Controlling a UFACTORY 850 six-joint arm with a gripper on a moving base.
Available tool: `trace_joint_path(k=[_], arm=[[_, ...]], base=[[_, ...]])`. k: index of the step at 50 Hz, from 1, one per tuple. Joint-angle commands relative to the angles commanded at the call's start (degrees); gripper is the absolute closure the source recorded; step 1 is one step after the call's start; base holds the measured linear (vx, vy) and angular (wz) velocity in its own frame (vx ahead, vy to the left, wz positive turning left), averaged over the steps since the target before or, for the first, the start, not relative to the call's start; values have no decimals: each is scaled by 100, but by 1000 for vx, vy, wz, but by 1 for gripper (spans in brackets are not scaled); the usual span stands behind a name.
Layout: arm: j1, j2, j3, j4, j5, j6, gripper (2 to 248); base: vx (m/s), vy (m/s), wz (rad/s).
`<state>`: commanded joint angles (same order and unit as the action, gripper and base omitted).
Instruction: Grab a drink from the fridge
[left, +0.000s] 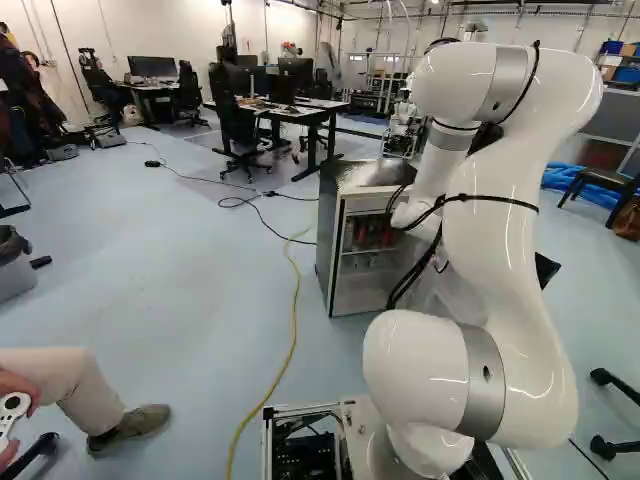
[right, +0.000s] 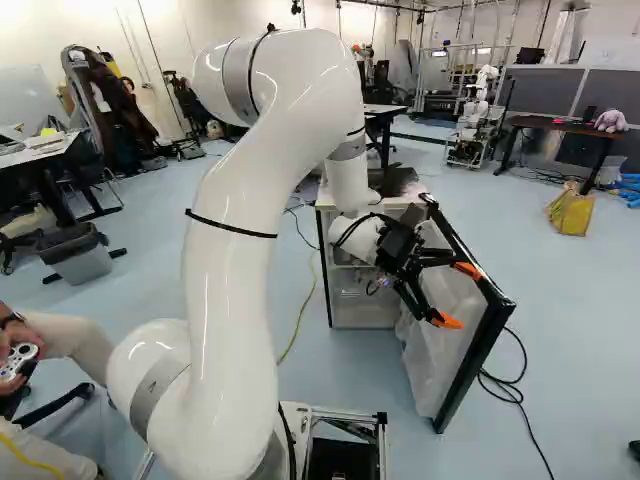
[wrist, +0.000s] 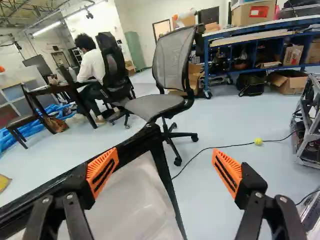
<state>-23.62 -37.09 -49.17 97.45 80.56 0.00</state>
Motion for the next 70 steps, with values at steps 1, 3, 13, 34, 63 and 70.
trace_joint_path(k=[1, 3, 13, 34, 63, 70], arm=[[0, 1, 3, 0, 0, 0, 3], [2, 7, 16, 0, 0, 0, 3], [80, 110, 246, -203, 0, 0, 3], [407, 530, 1122, -1360, 0, 0, 3], [834, 1171, 2268, -3106, 0, 0, 3], [893, 1301, 2478, -3528, 0, 0, 3]], base=[[0, 0, 0], [0, 0, 0], [0, 0, 0], [0, 0, 0], [0, 0, 0], [0, 0, 0]])
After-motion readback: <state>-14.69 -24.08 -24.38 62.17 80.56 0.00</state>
